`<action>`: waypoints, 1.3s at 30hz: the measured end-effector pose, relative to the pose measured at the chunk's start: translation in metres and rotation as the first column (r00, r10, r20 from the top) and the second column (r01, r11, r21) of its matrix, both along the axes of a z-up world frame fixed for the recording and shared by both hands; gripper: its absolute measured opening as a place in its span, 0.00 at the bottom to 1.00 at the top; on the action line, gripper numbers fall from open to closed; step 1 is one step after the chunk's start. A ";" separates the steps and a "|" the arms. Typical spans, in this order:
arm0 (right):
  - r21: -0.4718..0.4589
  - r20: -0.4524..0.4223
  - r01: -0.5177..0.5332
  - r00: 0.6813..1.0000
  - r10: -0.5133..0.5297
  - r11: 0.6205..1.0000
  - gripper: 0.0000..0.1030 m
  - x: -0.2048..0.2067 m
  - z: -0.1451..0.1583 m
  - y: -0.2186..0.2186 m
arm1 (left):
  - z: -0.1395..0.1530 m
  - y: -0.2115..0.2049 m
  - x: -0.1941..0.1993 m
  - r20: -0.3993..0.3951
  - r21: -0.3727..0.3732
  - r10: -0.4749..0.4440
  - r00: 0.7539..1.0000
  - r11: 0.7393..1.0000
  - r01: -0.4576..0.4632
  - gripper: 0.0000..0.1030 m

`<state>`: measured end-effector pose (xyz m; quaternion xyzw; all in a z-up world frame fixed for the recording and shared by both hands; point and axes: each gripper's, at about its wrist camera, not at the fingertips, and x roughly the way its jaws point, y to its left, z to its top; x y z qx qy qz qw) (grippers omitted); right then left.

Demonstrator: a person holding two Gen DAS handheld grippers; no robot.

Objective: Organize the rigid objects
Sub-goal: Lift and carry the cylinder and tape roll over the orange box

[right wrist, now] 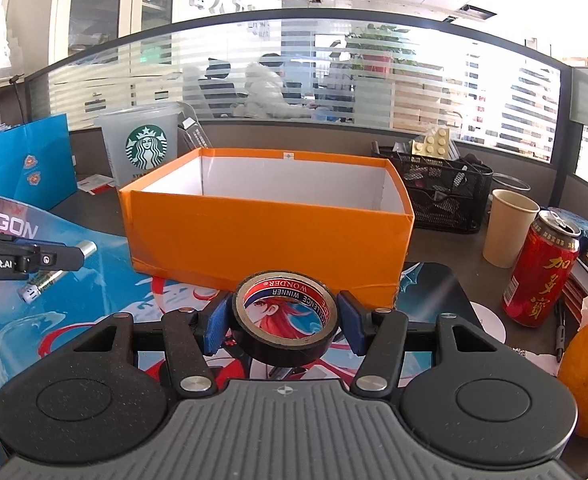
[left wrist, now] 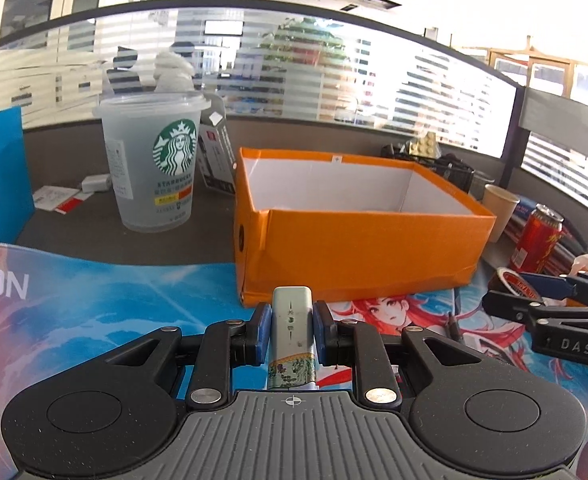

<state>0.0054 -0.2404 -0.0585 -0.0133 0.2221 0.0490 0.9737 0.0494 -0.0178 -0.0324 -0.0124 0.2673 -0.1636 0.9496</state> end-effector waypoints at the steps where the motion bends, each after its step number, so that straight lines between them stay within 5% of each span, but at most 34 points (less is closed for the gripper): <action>1: 0.000 0.003 -0.001 1.000 0.001 1.000 0.52 -0.001 0.001 0.000 | 0.002 0.000 0.000 0.001 -0.003 -0.004 1.000 1.000 0.004 0.20; 17: -0.009 0.073 -0.009 0.997 0.010 1.000 0.52 0.004 0.026 -0.002 | 0.044 -0.018 0.019 0.060 -0.048 -0.051 0.997 0.997 0.053 0.20; 30: 0.014 0.154 -0.050 0.987 0.047 0.999 0.52 0.054 0.070 -0.003 | 0.074 -0.028 0.067 0.085 -0.096 -0.032 0.996 0.995 0.040 0.20; 39: 0.015 0.150 -0.066 0.987 0.063 0.998 0.52 0.091 0.074 -0.004 | 0.072 -0.042 0.104 0.074 -0.095 -0.040 0.996 0.994 0.046 0.20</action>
